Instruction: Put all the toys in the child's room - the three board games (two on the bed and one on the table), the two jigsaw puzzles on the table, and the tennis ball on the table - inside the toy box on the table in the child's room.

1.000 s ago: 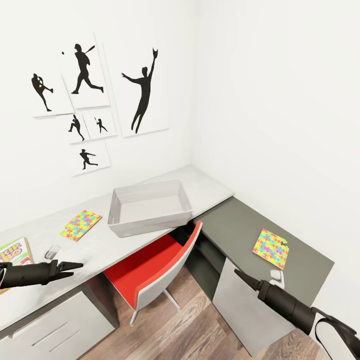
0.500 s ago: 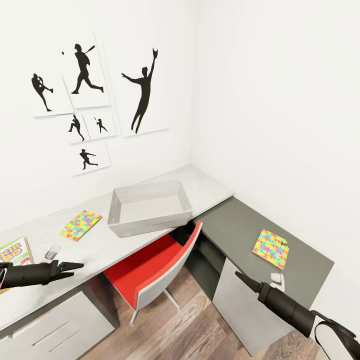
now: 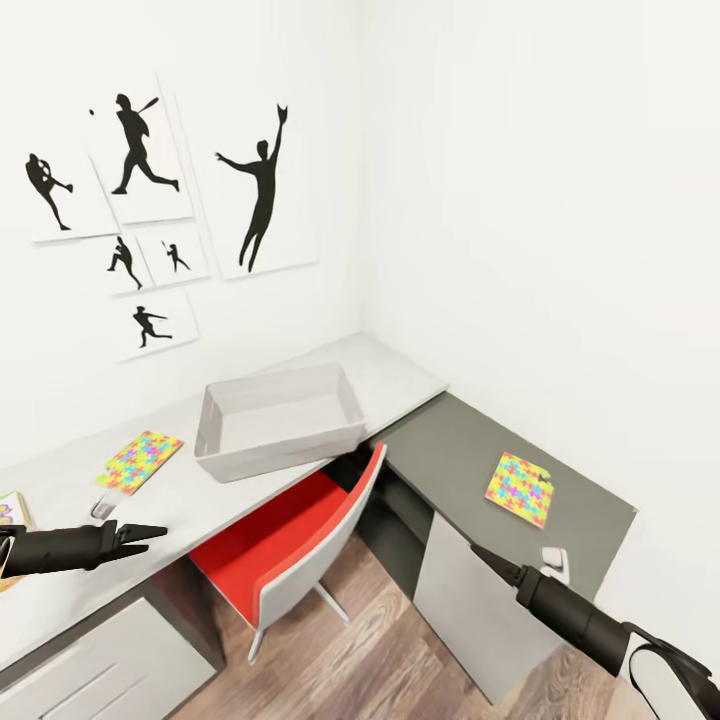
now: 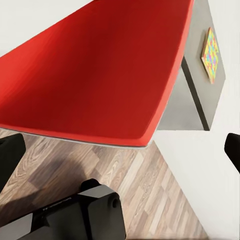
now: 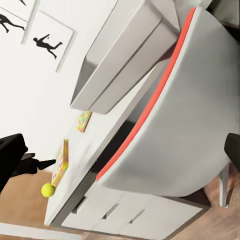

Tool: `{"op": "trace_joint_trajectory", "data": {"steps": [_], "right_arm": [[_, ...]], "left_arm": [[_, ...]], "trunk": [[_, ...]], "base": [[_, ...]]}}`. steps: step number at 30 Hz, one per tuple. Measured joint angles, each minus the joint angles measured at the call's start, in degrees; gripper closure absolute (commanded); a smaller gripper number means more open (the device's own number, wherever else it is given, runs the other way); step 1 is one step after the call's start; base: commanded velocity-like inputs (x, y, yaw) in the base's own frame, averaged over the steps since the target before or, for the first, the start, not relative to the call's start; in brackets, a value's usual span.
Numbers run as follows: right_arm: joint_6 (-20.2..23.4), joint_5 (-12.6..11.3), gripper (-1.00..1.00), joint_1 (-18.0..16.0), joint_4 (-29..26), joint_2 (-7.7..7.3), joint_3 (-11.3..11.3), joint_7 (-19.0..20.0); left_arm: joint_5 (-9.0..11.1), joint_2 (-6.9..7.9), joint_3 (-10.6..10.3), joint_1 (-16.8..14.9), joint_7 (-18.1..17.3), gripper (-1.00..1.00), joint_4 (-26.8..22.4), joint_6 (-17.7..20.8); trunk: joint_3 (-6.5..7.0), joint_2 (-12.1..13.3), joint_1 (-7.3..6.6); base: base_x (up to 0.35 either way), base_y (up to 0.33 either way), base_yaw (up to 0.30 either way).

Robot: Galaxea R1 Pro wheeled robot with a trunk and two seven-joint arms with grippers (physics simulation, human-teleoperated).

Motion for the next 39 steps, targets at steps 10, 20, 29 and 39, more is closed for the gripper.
{"op": "trace_joint_trajectory", "data": {"steps": [10,20,29,39], "right_arm": [[-0.1,-0.2,-1.00,0.0,1.4,-0.01,-0.1,0.5],[-0.2,-0.3,-1.00,0.0,1.7,-0.02,-0.4,0.6],[-0.2,-0.3,-1.00,0.0,2.3,-0.04,-1.1,0.8],[-0.1,-0.3,-1.00,0.0,3.1,-0.01,-1.8,1.1]], "left_arm": [[0.0,0.00,0.1,0.0,-0.1,-1.00,0.0,0.0],[0.0,0.00,0.2,0.0,-0.1,-1.00,0.0,0.0],[0.0,0.01,0.2,0.0,-0.1,-1.00,0.0,0.0],[0.0,0.01,0.2,0.0,0.0,-1.00,0.0,0.0]], "trunk": [[0.67,0.0,0.01],[1.34,0.0,0.01],[1.94,0.0,0.00],[2.61,0.0,-0.01]], "base": [[-0.209,0.118,-0.216],[-0.214,0.169,-0.218],[-0.130,0.087,-0.218],[-0.018,0.009,-0.218]]}}
